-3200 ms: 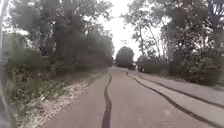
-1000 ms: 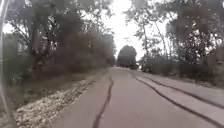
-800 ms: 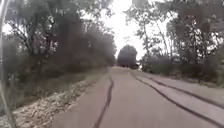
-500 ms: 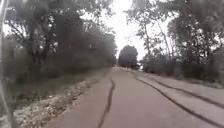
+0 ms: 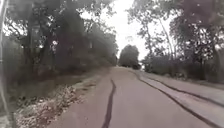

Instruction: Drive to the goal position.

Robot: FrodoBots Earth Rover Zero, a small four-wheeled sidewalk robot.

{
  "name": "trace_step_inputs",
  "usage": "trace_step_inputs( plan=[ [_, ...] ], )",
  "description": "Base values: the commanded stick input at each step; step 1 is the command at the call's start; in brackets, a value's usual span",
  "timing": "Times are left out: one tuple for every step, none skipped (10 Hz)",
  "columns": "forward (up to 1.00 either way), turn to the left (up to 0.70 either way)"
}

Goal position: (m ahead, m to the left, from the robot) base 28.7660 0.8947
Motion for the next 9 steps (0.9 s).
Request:
trace_step_inputs(
  plan=[
    [0.70,0.00],
    [0.70,0.00],
    [0.70,0.00],
    [0.70,0.00],
    [0.70,0.06],
    [0.70,0.13],
    [0.70,0.21],
    [0.70,0.15],
    [0.70,0.05]
  ],
)
